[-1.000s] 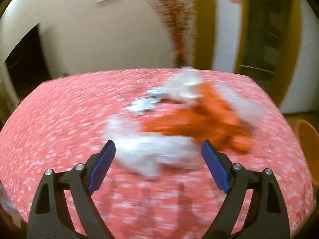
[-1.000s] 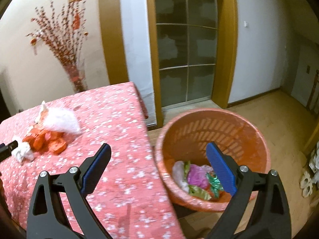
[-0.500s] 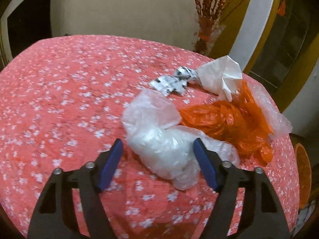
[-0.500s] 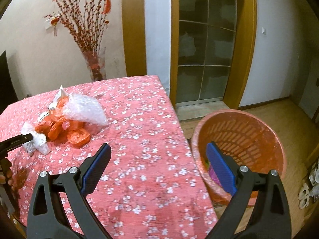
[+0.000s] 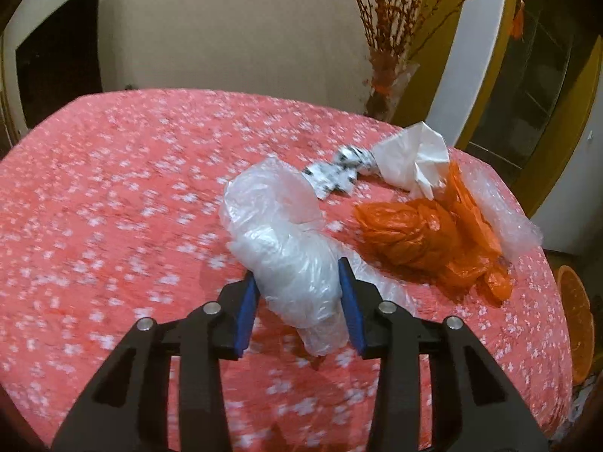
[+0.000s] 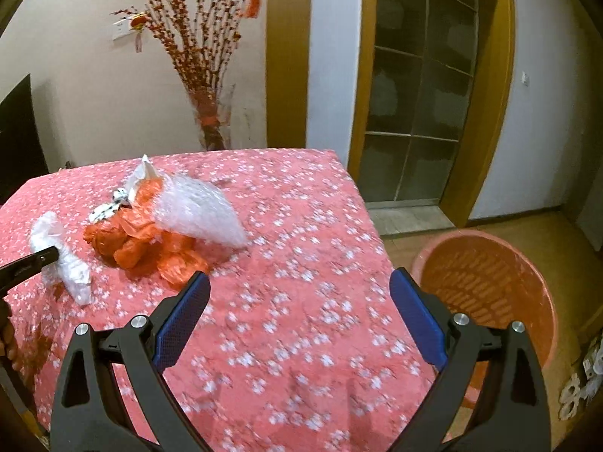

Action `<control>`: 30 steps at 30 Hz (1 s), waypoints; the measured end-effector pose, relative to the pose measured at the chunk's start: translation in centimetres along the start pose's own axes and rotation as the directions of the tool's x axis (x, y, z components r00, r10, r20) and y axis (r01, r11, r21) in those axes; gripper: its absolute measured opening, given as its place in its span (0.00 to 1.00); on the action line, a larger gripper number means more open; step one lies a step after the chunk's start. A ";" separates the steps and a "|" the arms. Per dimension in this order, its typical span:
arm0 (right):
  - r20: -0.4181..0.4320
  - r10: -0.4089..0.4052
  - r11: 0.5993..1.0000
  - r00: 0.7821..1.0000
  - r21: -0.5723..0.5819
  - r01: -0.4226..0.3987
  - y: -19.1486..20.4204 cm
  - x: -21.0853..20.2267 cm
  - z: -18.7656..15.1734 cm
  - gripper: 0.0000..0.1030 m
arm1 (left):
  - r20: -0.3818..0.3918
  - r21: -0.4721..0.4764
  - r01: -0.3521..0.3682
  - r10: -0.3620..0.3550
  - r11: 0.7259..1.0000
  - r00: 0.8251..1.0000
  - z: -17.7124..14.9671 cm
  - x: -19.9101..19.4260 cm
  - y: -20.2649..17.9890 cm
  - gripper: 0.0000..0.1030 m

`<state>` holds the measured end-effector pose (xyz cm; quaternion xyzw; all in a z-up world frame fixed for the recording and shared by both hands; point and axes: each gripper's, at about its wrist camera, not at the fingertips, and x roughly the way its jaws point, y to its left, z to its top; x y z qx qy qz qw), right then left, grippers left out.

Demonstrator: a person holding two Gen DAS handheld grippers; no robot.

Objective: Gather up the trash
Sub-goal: 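Grasp the clear plastic bag with the left tool while the right tool grasps the bubble-wrap bag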

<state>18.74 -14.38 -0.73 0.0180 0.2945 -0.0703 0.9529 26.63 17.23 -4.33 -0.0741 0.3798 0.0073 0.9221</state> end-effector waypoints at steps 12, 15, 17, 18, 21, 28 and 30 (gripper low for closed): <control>-0.052 0.167 0.986 0.985 0.000 -0.167 5.7 6.7 5.0 0.75 | 0.068 0.010 -0.050 0.050 0.999 0.996 1.3 -2.5 2.2 0.39; -0.089 0.202 0.979 0.975 0.030 -0.200 6.8 8.7 5.7 0.73 | 0.065 0.015 -0.042 0.041 0.999 0.997 1.4 -2.3 2.1 0.39; -0.111 0.214 0.977 0.970 0.036 -0.211 7.6 9.8 5.7 0.73 | 0.063 0.022 -0.036 0.035 0.999 0.997 1.5 -2.1 1.8 0.39; -0.121 0.221 0.975 0.968 0.033 -0.218 8.0 10.1 5.6 0.72 | 0.062 0.024 -0.034 0.032 0.999 0.998 1.4 -2.0 1.7 0.39; -0.147 0.222 0.975 0.964 0.003 -0.224 8.4 10.7 4.9 0.63 | 0.058 0.028 -0.022 0.021 0.999 0.998 1.4 -1.8 1.2 0.39; -0.257 0.176 0.984 0.950 0.037 -0.172 5.6 12.4 2.6 0.16 | 0.050 0.054 -0.003 0.000 0.999 0.999 1.2 -1.4 0.0 0.39; -0.248 0.163 0.987 0.955 0.050 -0.156 4.5 12.0 2.2 0.10 | 0.047 0.057 0.002 -0.005 0.998 0.999 1.2 -1.5 -0.3 0.39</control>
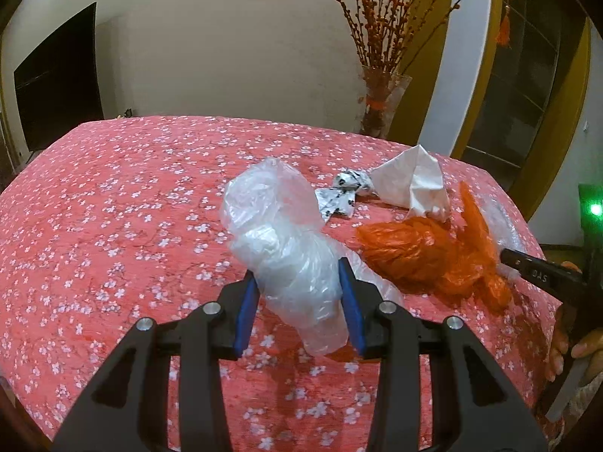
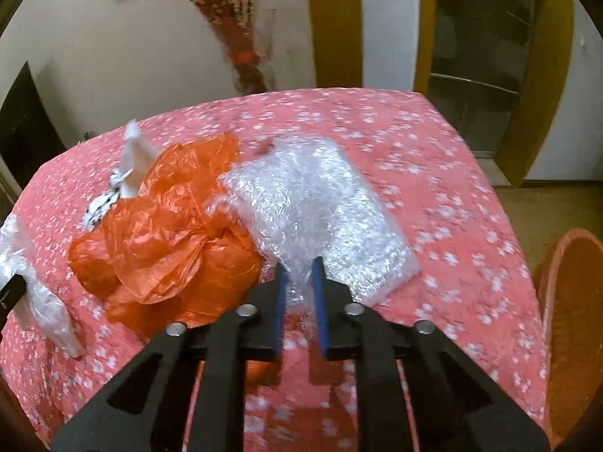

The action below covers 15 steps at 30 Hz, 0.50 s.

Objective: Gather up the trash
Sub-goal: 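Grasp the clear plastic bag with the left tool while the right tool grasps the bubble-wrap bag, then carry both held bags over the orange wastebasket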

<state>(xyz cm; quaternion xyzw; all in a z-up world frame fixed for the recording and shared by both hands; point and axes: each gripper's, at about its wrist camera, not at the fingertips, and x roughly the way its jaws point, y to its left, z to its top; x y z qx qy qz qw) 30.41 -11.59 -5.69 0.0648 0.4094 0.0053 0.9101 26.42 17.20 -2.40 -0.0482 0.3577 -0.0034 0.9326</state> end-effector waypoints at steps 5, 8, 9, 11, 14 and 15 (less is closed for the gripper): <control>0.047 -0.016 0.999 0.999 0.045 0.014 -2.4 -2.5 -0.8 0.08 | 0.001 0.010 0.014 -0.014 1.000 1.000 0.0 -0.6 -0.7 0.39; 0.083 -0.026 0.997 0.996 0.068 0.021 -3.8 -4.3 -1.2 0.08 | 0.006 0.019 0.026 -0.026 0.999 1.000 0.0 -1.0 -1.3 0.39; 0.093 -0.030 0.997 0.995 0.073 0.023 -4.2 -4.9 -1.3 0.08 | 0.008 0.024 0.031 -0.031 0.999 0.999 0.0 -1.2 -1.7 0.39; 0.114 -0.039 0.996 0.993 0.083 0.029 -5.1 -6.1 -1.5 0.08 | 0.012 0.035 0.043 -0.044 0.998 0.999 0.0 -1.7 -2.4 0.39; 0.141 -0.056 0.995 0.988 0.091 0.043 -6.1 -7.7 -2.2 0.08 | 0.016 0.051 0.060 -0.061 0.997 0.998 -0.1 -2.3 -3.5 0.39; 0.151 -0.059 0.995 0.987 0.093 0.046 -6.4 -8.2 -2.4 0.08 | 0.018 0.059 0.069 -0.070 0.996 0.997 -0.1 -2.5 -4.0 0.39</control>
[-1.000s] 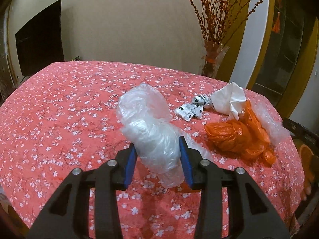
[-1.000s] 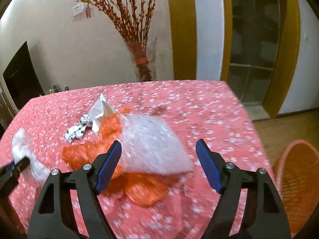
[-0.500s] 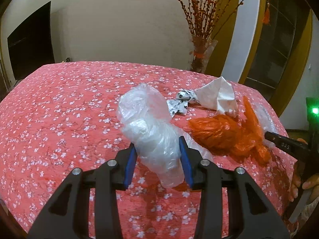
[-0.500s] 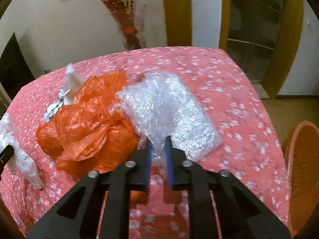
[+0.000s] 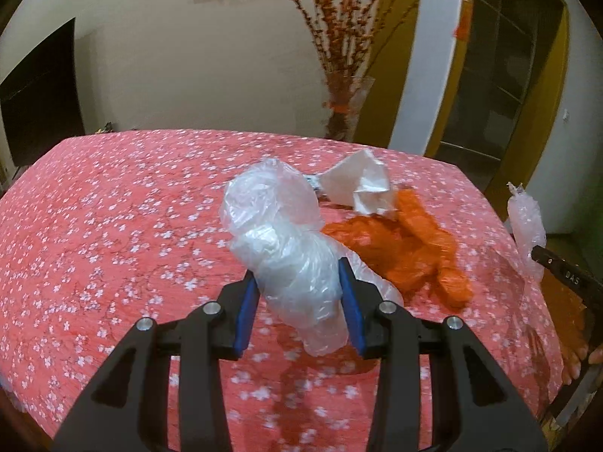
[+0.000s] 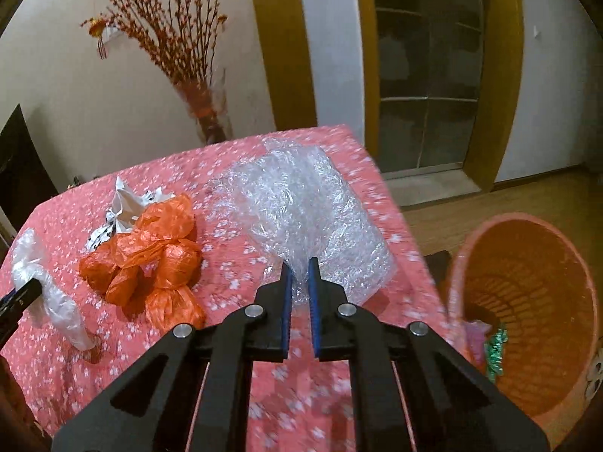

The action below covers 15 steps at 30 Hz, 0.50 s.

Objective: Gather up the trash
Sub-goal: 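Carry both held bags over the orange wastebasket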

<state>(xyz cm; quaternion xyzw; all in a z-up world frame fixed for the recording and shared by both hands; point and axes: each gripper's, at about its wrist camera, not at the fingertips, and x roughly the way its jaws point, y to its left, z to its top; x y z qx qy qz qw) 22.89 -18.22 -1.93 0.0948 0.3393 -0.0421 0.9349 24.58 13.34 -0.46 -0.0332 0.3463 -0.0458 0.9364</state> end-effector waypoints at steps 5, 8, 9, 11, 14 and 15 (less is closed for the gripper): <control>0.043 -0.009 0.999 0.999 0.038 0.007 -2.3 -2.5 -0.5 0.08 | 0.009 0.036 0.038 -0.039 0.999 0.999 0.1 -1.0 -2.5 0.39; 0.075 -0.030 0.998 0.997 0.053 0.026 -3.6 -4.1 -0.9 0.08 | 0.014 0.061 0.070 -0.071 0.996 0.997 0.0 -1.6 -4.2 0.39; 0.086 -0.038 0.998 0.996 0.057 0.033 -4.1 -4.6 -1.0 0.08 | 0.014 0.072 0.082 -0.083 0.994 0.996 0.0 -1.8 -4.9 0.39; 0.106 -0.051 0.997 0.993 0.064 0.044 -5.0 -5.7 -1.3 0.08 | 0.014 0.091 0.104 -0.106 0.990 0.994 -0.1 -2.0 -6.3 0.39; 0.133 -0.081 0.995 0.988 0.073 0.071 -6.2 -7.2 -1.7 0.08 | 0.012 0.123 0.144 -0.146 0.982 0.989 -0.2 -2.4 -8.8 0.39; 0.139 -0.090 0.994 0.986 0.075 0.080 -6.7 -7.6 -1.8 0.08 | 0.011 0.134 0.157 -0.160 0.978 0.987 -0.3 -2.5 -9.6 0.39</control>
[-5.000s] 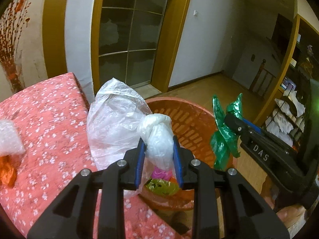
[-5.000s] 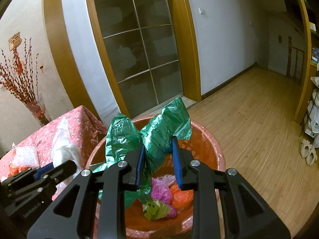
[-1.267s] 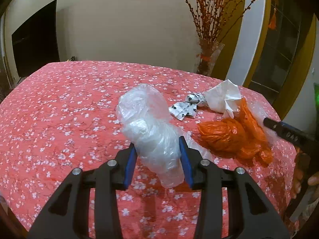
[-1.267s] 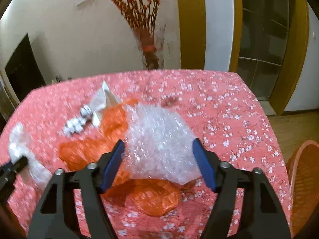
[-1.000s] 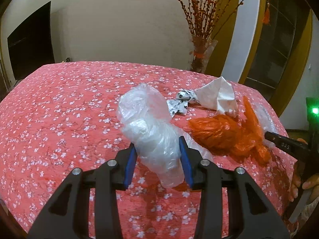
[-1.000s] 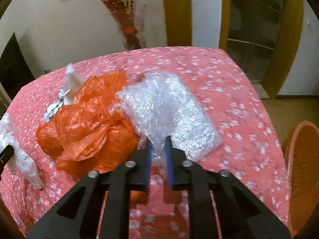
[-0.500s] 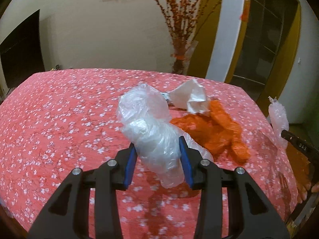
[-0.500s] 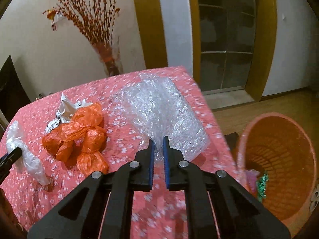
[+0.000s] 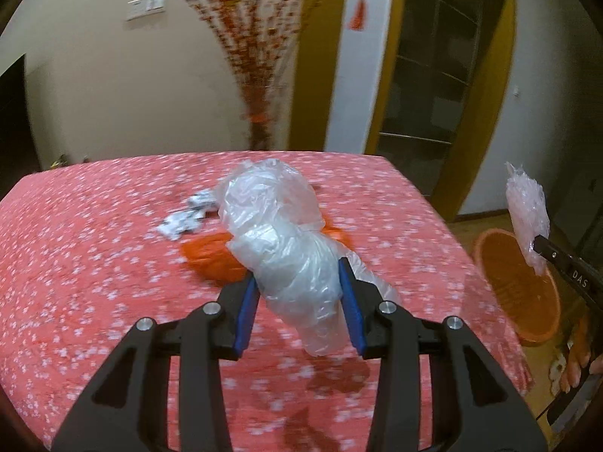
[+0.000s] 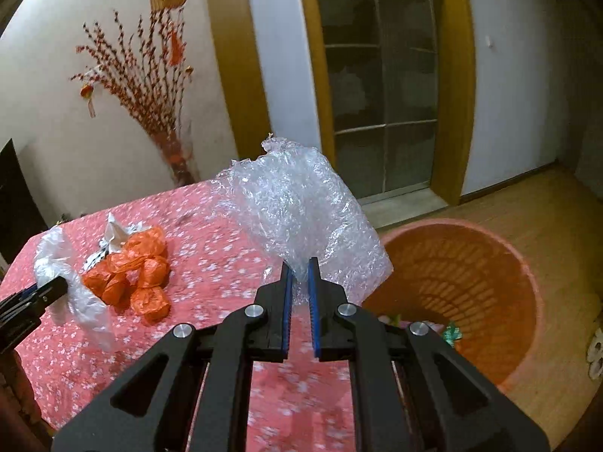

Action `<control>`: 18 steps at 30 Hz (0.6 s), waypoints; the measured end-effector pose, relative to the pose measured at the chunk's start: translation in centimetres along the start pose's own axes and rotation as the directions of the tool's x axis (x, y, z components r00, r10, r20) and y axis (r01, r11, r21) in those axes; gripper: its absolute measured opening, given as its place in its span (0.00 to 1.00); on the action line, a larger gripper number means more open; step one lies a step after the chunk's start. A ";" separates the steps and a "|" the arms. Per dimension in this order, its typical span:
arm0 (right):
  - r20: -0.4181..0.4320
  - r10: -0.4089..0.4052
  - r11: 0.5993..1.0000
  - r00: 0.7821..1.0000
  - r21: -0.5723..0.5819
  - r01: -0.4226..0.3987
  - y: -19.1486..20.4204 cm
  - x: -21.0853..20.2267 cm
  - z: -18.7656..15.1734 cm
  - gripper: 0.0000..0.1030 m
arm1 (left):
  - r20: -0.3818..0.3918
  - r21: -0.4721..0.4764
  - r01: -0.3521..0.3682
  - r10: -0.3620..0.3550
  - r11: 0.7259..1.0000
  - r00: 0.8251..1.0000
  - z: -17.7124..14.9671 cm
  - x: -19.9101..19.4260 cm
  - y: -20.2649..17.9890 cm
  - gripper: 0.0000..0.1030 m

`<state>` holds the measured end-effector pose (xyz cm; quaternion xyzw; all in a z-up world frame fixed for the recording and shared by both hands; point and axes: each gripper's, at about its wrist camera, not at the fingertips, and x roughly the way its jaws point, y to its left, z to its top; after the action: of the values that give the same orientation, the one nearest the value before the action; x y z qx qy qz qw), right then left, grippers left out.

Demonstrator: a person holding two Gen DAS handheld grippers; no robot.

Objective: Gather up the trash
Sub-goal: 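Carry both held bags over the orange wastebasket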

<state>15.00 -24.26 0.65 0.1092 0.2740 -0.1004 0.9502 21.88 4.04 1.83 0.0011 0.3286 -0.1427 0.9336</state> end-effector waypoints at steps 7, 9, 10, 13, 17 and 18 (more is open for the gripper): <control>0.034 -0.052 0.998 0.998 0.035 0.051 -3.5 -2.1 -0.1 0.08 | -0.008 0.072 0.088 -0.087 0.994 0.996 0.3 0.6 -5.8 0.39; 0.038 -0.066 0.996 0.997 0.057 0.064 -4.7 -2.5 -0.1 0.08 | -0.014 0.094 0.116 -0.115 0.989 0.993 0.3 0.8 -7.7 0.39; 0.039 -0.072 0.995 0.997 0.065 0.069 -5.1 -2.6 -0.1 0.08 | -0.017 0.103 0.128 -0.127 0.986 0.992 0.3 1.0 -8.4 0.39; 0.039 -0.098 0.991 0.994 0.090 0.094 -6.9 -2.8 -0.4 0.08 | -0.031 0.124 0.164 -0.161 0.979 0.986 0.2 1.5 -11.0 0.39; 0.038 -0.125 0.986 0.991 0.114 0.120 -8.6 -2.8 -0.7 0.08 | -0.049 0.145 0.216 -0.211 0.966 0.976 0.3 2.5 -14.1 0.39; 0.037 -0.128 0.985 0.991 0.121 0.123 -9.0 -2.8 -0.7 0.08 | -0.054 0.150 0.230 -0.225 0.961 0.973 0.2 2.7 -15.1 0.39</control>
<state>10.08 -32.33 0.20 0.1454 0.2525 -0.1783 0.9398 19.98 -11.16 1.76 0.0387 0.3314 -0.2741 0.9020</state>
